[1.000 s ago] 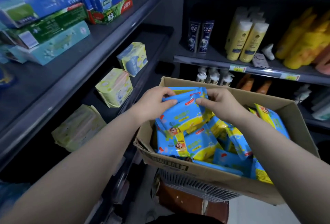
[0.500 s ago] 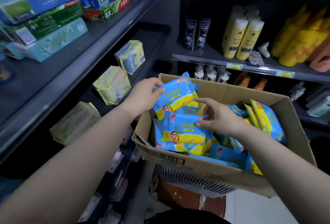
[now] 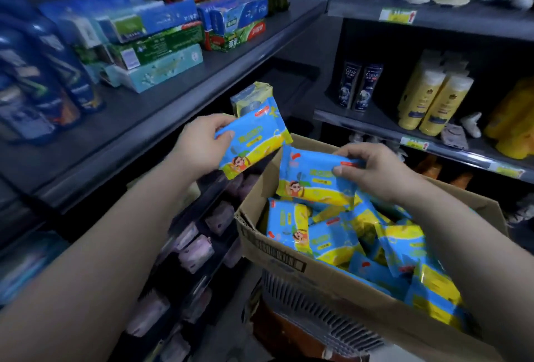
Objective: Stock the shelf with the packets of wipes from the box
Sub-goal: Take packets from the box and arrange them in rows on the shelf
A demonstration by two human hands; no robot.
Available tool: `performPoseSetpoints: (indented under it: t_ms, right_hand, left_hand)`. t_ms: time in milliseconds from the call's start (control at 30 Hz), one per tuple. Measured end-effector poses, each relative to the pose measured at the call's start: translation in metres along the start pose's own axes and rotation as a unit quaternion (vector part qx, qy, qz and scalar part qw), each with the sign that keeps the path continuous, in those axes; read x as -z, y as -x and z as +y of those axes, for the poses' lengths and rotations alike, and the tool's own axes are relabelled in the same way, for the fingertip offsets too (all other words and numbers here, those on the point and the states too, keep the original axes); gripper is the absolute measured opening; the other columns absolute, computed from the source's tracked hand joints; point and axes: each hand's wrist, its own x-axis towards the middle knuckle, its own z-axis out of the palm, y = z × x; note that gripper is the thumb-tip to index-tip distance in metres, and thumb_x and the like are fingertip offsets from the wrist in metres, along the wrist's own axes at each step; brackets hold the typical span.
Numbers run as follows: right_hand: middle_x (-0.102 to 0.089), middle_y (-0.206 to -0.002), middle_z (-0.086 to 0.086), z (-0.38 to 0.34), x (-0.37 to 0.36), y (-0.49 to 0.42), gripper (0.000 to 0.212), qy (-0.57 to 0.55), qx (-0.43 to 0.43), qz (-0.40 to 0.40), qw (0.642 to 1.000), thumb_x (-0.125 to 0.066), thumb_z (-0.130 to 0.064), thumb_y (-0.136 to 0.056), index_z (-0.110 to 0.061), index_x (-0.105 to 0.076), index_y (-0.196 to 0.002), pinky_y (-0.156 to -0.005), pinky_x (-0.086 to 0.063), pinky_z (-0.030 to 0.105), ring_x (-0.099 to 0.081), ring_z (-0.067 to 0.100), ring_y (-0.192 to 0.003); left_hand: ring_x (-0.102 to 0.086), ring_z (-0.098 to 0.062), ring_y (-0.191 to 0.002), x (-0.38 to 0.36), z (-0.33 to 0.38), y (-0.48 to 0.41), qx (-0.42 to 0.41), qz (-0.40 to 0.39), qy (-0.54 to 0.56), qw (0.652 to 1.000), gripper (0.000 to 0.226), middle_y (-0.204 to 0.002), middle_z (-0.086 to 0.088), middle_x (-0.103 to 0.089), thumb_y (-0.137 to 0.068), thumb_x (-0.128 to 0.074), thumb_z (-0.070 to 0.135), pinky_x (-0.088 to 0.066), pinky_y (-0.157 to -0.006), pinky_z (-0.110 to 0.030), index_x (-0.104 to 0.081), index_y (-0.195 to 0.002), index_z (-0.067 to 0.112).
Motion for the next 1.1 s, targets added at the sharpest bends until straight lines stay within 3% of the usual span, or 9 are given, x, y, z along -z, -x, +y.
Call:
performPoseSetpoints:
  t_ms: [67,167,300,400,633,767,967,1100]
  right_hand:
    - [-0.063,-0.072,-0.009,-0.015,-0.002,-0.012,0.011,-0.028,0.028,-0.012,0.999,-0.068,-0.014,-0.085,-0.025,-0.067,-0.083,-0.057,-0.046,0.018,-0.054,0.003,-0.061]
    - [-0.062,-0.071,-0.008,-0.045,-0.012,-0.032,0.013,-0.060,0.081,-0.038,0.994,-0.068,-0.010,-0.084,-0.023,-0.066,-0.083,-0.059,-0.043,0.013,-0.051,-0.004,-0.060]
    - [-0.062,-0.076,0.002,-0.083,-0.038,-0.057,0.009,-0.104,0.131,-0.091,0.982,-0.067,-0.006,-0.083,-0.014,-0.068,-0.087,-0.067,-0.044,0.025,-0.052,0.005,-0.069]
    - [-0.061,-0.074,0.000,-0.115,-0.067,-0.074,0.014,-0.117,0.160,-0.130,0.972,-0.067,-0.005,-0.084,-0.020,-0.066,-0.083,-0.067,-0.044,0.028,-0.053,0.008,-0.068]
    - [-0.061,-0.074,0.002,-0.215,-0.149,-0.091,0.013,-0.112,0.262,-0.192,0.939,-0.067,-0.006,-0.084,-0.019,-0.065,-0.083,-0.059,-0.042,0.020,-0.051,0.004,-0.063]
    - [-0.053,-0.066,-0.005,-0.277,-0.196,-0.093,0.006,-0.114,0.316,-0.217,0.917,-0.065,-0.005,-0.085,-0.011,-0.064,-0.087,-0.052,-0.034,0.008,-0.044,-0.005,-0.051]
    - [-0.057,-0.068,-0.009,-0.354,-0.274,-0.105,0.013,-0.108,0.354,-0.243,0.897,-0.067,-0.009,-0.084,-0.022,-0.065,-0.084,-0.052,-0.038,0.011,-0.047,-0.005,-0.051]
    - [-0.062,-0.073,-0.014,-0.384,-0.319,-0.117,0.018,-0.087,0.356,-0.275,0.889,-0.067,-0.011,-0.085,-0.029,-0.064,-0.081,-0.058,-0.044,0.012,-0.052,-0.009,-0.055]
  left_hand:
    - [-0.063,-0.022,-0.088,0.023,-0.003,0.013,0.011,0.013,-0.007,1.000,0.023,-0.097,-0.001,-0.067,-0.095,-0.050,0.012,-0.050,-0.076,-0.035,-0.066,-0.111,0.018]
    - [-0.060,-0.022,-0.090,0.059,-0.012,0.036,0.042,0.043,-0.045,0.997,0.024,-0.100,-0.004,-0.066,-0.093,-0.051,0.017,-0.042,-0.071,-0.029,-0.067,-0.112,0.016]
    - [-0.059,-0.016,-0.088,0.106,-0.029,0.072,0.088,0.083,-0.069,0.990,0.022,-0.098,-0.004,-0.068,-0.093,-0.051,0.011,-0.042,-0.074,-0.027,-0.068,-0.107,0.018]
    - [-0.059,-0.013,-0.085,0.139,-0.044,0.105,0.140,0.116,-0.076,0.980,0.019,-0.093,0.001,-0.066,-0.095,-0.051,0.014,-0.043,-0.073,-0.026,-0.065,-0.102,0.025]
    - [-0.051,-0.016,-0.084,0.226,-0.082,0.177,0.207,0.183,-0.140,0.951,0.017,-0.090,0.001,-0.060,-0.096,-0.049,0.013,-0.037,-0.064,-0.029,-0.059,-0.096,0.027]
    - [-0.054,-0.016,-0.095,0.274,-0.103,0.212,0.251,0.239,-0.148,0.926,0.020,-0.102,0.001,-0.061,-0.095,-0.050,0.013,-0.037,-0.077,-0.024,-0.064,-0.108,0.018]
    - [-0.059,-0.024,-0.098,0.342,-0.146,0.256,0.304,0.270,-0.173,0.897,0.020,-0.107,-0.007,-0.066,-0.094,-0.051,0.013,-0.047,-0.090,-0.036,-0.065,-0.108,0.014]
    - [-0.062,-0.026,-0.102,0.363,-0.180,0.276,0.338,0.259,-0.124,0.897,0.020,-0.108,-0.007,-0.067,-0.094,-0.052,0.014,-0.048,-0.094,-0.042,-0.064,-0.110,0.014]
